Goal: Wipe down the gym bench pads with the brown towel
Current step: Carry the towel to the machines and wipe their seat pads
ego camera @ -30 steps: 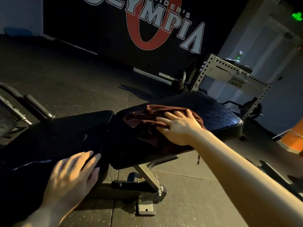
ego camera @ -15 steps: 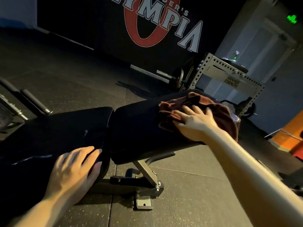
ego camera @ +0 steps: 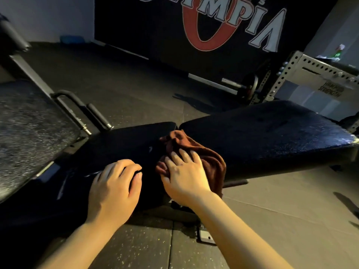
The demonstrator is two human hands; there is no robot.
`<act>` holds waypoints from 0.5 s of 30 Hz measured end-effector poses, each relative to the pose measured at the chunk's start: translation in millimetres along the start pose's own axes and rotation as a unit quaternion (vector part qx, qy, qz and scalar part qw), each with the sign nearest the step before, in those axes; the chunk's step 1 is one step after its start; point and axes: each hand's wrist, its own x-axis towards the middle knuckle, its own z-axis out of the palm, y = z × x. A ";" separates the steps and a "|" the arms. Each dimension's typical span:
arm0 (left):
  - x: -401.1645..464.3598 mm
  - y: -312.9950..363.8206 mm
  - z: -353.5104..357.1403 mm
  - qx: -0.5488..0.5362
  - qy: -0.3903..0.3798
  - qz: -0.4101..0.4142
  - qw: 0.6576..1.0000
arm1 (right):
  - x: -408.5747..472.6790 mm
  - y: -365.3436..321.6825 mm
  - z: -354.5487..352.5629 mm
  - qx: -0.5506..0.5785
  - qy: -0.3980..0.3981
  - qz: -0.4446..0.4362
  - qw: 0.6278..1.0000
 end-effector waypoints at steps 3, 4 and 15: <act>-8.4 -13.6 -9.6 -0.015 0.006 -0.020 1.000 | -16.2 -8.6 7.1 0.079 0.019 -0.042 0.996; -11.4 -16.4 -11.6 -0.019 0.005 -0.027 0.999 | -21.7 -13.1 9.4 0.118 0.014 -0.053 0.991; -6.5 -12.6 -11.4 -0.066 -0.023 -0.028 0.997 | -16.3 -20.2 8.8 0.023 -0.022 -0.144 0.989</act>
